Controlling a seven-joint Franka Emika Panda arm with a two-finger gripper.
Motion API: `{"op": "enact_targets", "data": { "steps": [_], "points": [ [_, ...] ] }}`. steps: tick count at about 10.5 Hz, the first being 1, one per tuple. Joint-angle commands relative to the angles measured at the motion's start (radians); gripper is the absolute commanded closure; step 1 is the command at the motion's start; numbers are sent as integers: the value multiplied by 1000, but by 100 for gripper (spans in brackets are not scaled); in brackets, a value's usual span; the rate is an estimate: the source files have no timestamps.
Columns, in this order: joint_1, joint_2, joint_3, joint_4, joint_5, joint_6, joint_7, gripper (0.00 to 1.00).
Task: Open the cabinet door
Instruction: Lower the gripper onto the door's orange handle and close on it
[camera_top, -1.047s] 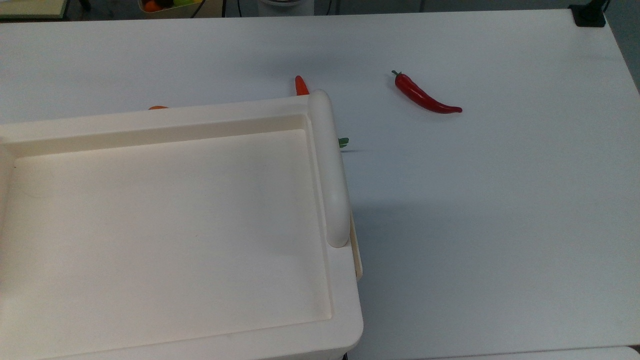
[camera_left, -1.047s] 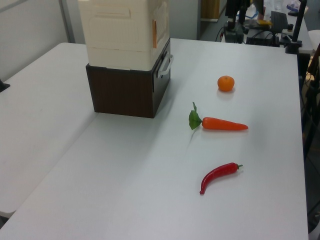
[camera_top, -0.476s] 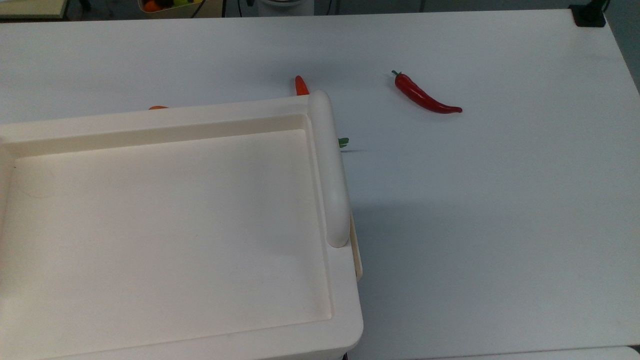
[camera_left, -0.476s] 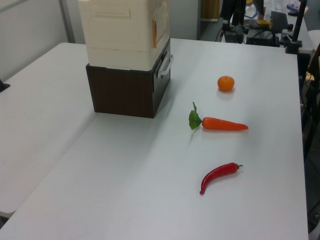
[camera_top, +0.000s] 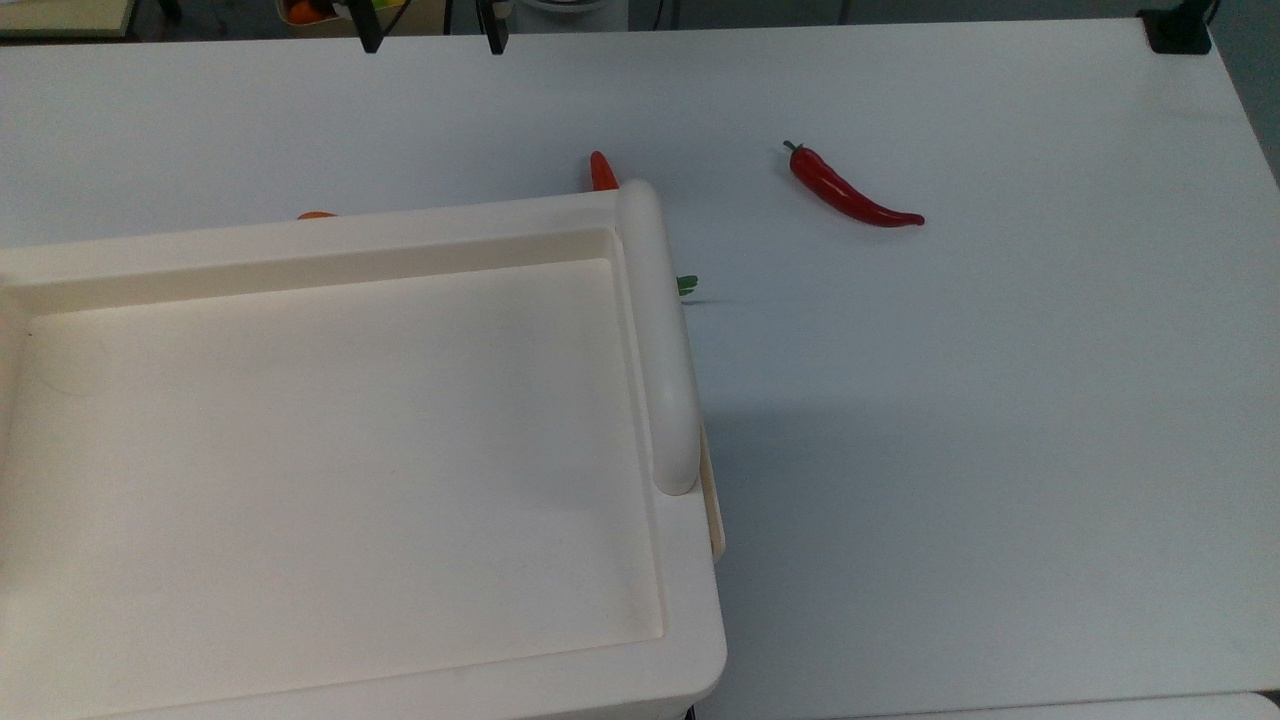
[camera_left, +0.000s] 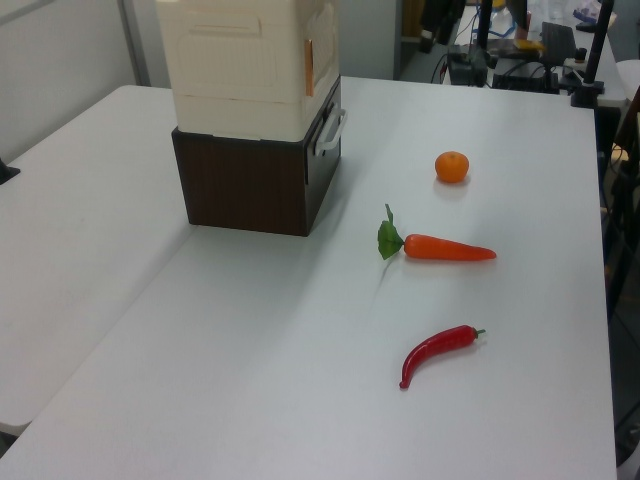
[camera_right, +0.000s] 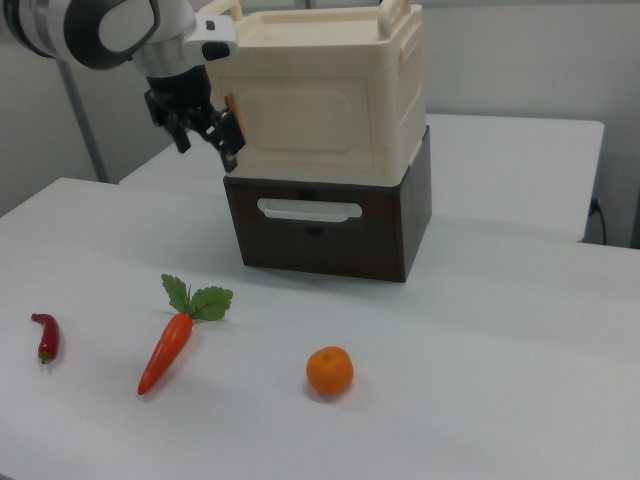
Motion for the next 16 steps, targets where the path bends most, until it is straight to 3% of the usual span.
{"op": "enact_targets", "data": {
  "steps": [1,6,8,10,12,13,15,16],
  "points": [
    [11,49,9,5,8,206,-22,0],
    [118,172,6,25,-44,513,-15,1],
    [141,215,6,75,-77,561,-1,21],
    [155,249,1,112,-109,566,33,25],
    [170,293,-6,165,-133,567,60,48],
    [170,303,-7,169,-142,592,71,50],
    [170,316,-7,169,-162,630,102,83],
    [172,318,-7,169,-168,638,110,93]
  ]
}}
